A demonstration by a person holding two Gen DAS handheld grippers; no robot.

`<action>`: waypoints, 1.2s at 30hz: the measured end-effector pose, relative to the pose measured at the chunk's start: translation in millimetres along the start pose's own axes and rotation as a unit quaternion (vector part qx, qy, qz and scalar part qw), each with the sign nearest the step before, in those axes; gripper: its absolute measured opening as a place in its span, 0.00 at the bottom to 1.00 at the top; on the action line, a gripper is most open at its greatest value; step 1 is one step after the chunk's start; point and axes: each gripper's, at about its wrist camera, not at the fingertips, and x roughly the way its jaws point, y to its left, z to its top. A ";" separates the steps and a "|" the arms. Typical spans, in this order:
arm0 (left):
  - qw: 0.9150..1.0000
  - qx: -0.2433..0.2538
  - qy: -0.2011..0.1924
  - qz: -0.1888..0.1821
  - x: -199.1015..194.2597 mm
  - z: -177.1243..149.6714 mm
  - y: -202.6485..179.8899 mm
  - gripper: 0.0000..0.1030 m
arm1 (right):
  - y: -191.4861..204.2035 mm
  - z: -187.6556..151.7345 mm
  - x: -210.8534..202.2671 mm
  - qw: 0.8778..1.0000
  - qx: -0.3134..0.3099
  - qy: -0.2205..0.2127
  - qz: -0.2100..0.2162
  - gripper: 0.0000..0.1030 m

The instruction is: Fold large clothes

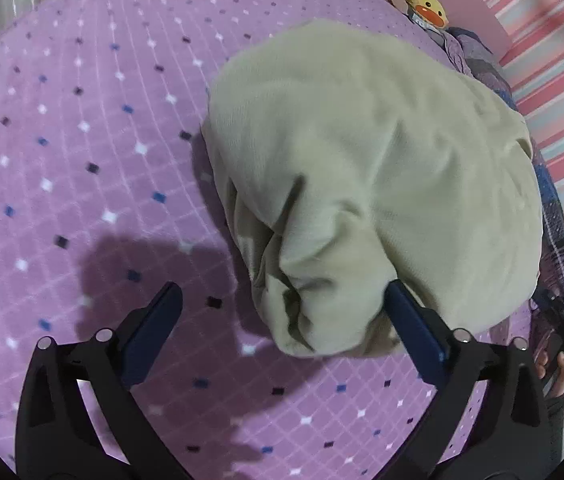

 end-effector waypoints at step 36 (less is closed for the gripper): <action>0.983 0.153 0.016 0.103 25.8 14.0 -136.3 0.32 | 50.7 18.0 39.0 0.990 -0.135 0.042 -0.010 0.27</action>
